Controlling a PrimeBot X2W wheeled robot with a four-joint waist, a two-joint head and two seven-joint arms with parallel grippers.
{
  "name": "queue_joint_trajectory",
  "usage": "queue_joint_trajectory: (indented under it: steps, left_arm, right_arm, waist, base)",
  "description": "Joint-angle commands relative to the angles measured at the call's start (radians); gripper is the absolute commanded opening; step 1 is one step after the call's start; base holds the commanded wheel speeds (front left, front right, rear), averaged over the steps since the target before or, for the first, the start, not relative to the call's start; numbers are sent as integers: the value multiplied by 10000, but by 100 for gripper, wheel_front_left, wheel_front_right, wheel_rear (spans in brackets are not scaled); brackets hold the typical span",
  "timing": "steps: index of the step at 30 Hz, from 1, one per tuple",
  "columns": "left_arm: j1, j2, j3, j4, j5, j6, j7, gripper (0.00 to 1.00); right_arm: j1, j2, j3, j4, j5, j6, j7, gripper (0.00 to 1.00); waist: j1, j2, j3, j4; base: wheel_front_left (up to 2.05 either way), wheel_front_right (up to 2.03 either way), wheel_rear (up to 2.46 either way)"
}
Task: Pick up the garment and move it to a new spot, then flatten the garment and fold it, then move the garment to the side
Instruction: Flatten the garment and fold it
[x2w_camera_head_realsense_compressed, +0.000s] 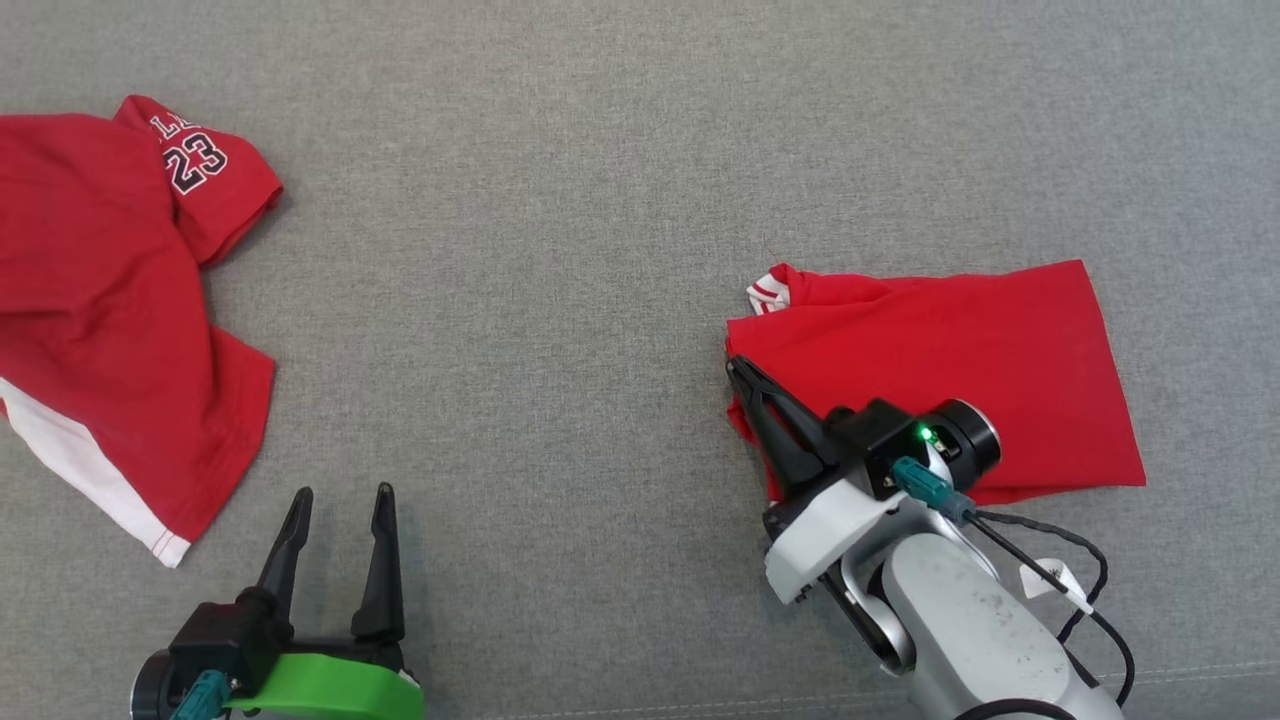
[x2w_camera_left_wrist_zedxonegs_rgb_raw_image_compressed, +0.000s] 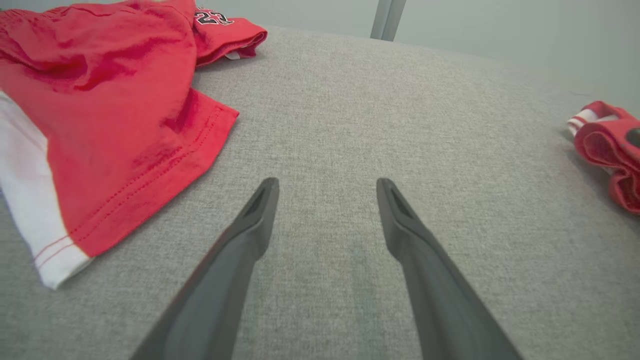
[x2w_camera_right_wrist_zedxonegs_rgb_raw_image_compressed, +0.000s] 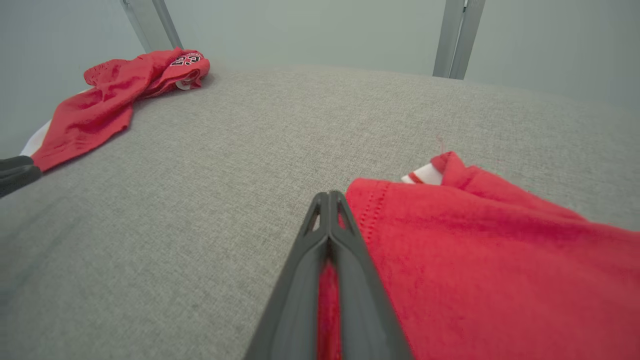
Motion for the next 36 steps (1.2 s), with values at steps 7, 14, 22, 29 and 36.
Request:
queue_joint_trajectory:
  steps: [7,14,22,29,36]
  left_arm:
    - [315,22,293,-43,-207,84,0,100]
    - [777,20,497,10,-447,164,0,100]
    - [1135,22,681,-30,-540,176,0,100]
    - [1323,22,635,21,-452,76,0,100]
    - [1563,22,841,78,-297,2,0,100]
  right_arm:
    - [931,-40,-628,-1225,-72,-15,-26,30]
    - [2357,-395,-2115,-2668,-470,-16,-26,100]
    - [3811,-855,-3634,-3631,-407,-15,-26,100]
    - [4562,-1008,-4447,-3248,-326,-15,-26,100]
    - [4977,-1184,-4701,-2640,-165,-15,-28,100]
  waist:
    - [0,0,-761,-128]
    - [0,0,-1586,-344]
    - [0,0,-2253,-587]
    - [0,0,-2656,-640]
    - [0,0,-2894,-721]
  base:
    - [0,0,0]
    - [0,0,0]
    - [0,0,0]
    - [0,0,0]
    - [0,0,0]
